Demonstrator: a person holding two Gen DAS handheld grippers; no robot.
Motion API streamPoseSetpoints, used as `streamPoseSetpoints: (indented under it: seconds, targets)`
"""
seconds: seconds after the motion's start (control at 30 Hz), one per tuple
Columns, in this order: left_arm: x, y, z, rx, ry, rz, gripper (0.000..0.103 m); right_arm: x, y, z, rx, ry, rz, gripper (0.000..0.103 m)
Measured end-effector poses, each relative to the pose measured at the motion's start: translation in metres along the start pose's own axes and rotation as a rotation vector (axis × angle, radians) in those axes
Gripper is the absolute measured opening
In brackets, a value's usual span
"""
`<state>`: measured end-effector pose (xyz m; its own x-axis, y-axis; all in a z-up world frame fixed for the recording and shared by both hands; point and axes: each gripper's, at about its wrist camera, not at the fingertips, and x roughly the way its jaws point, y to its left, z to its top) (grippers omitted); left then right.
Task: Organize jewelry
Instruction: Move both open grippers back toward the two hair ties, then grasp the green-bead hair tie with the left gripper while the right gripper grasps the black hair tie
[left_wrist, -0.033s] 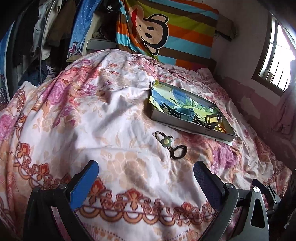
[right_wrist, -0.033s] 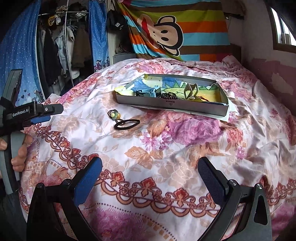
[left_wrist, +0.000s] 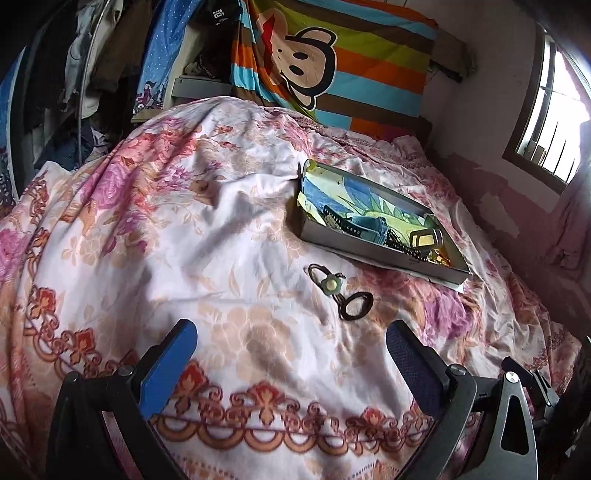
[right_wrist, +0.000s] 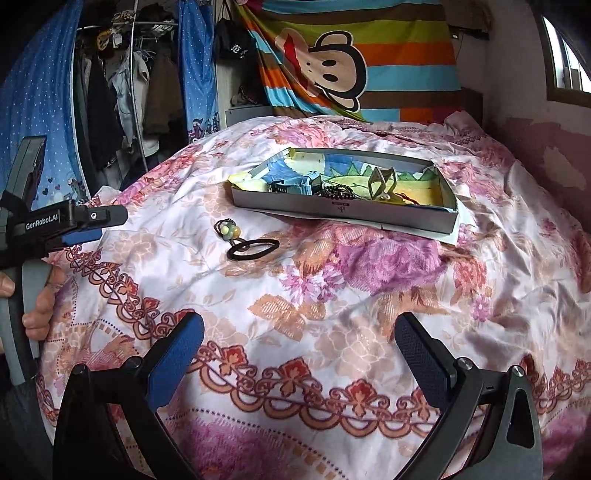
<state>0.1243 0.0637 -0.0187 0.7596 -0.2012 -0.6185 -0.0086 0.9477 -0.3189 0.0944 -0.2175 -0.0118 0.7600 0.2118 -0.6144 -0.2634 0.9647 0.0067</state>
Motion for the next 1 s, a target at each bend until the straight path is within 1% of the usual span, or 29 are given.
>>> streamPoseSetpoints:
  seconds: [0.1, 0.23, 0.3, 0.37, 0.47, 0.53, 0.57, 0.63, 0.7, 0.77, 0.83, 0.9, 1.0]
  targets:
    - [0.013, -0.004, 0.011, 0.030, 0.001, 0.005, 0.103, 0.009, 0.002, 0.011, -0.033, 0.004, 0.010, 0.101]
    - [0.035, -0.013, 0.025, 0.089, 0.018, -0.009, 0.103, 0.027, 0.000, 0.022, -0.073, 0.024, 0.050, 0.101]
    - [0.047, -0.014, 0.032, 0.097, 0.038, -0.030, 0.103, 0.039, -0.003, 0.026, -0.068, 0.052, 0.080, 0.101]
    - [0.060, -0.011, 0.038, 0.073, 0.065, -0.079, 0.103, 0.050, -0.005, 0.030, -0.057, 0.077, 0.127, 0.101]
    - [0.076, -0.008, 0.046, 0.033, 0.093, -0.142, 0.093, 0.064, -0.005, 0.035, -0.048, 0.093, 0.190, 0.101]
    - [0.087, -0.009, 0.048, 0.022, 0.118, -0.184, 0.083, 0.072, -0.002, 0.039, -0.068, 0.087, 0.206, 0.101]
    - [0.092, -0.009, 0.049, 0.018, 0.132, -0.203, 0.080, 0.078, 0.002, 0.043, -0.091, 0.087, 0.212, 0.101]
    - [0.101, -0.011, 0.051, 0.013, 0.163, -0.236, 0.072, 0.089, 0.007, 0.047, -0.129, 0.101, 0.225, 0.101]
    - [0.109, -0.011, 0.052, 0.006, 0.190, -0.267, 0.067, 0.098, 0.011, 0.051, -0.154, 0.108, 0.240, 0.097]
    - [0.116, -0.011, 0.053, 0.006, 0.213, -0.273, 0.065, 0.108, 0.013, 0.052, -0.171, 0.125, 0.245, 0.084]
    - [0.126, -0.011, 0.055, -0.001, 0.238, -0.270, 0.058, 0.116, 0.013, 0.053, -0.175, 0.140, 0.247, 0.077]
    - [0.138, -0.011, 0.056, -0.006, 0.270, -0.267, 0.054, 0.122, 0.013, 0.053, -0.166, 0.158, 0.261, 0.076]
    - [0.157, -0.009, 0.054, -0.020, 0.341, -0.266, 0.050, 0.122, 0.013, 0.050, -0.165, 0.160, 0.269, 0.076]
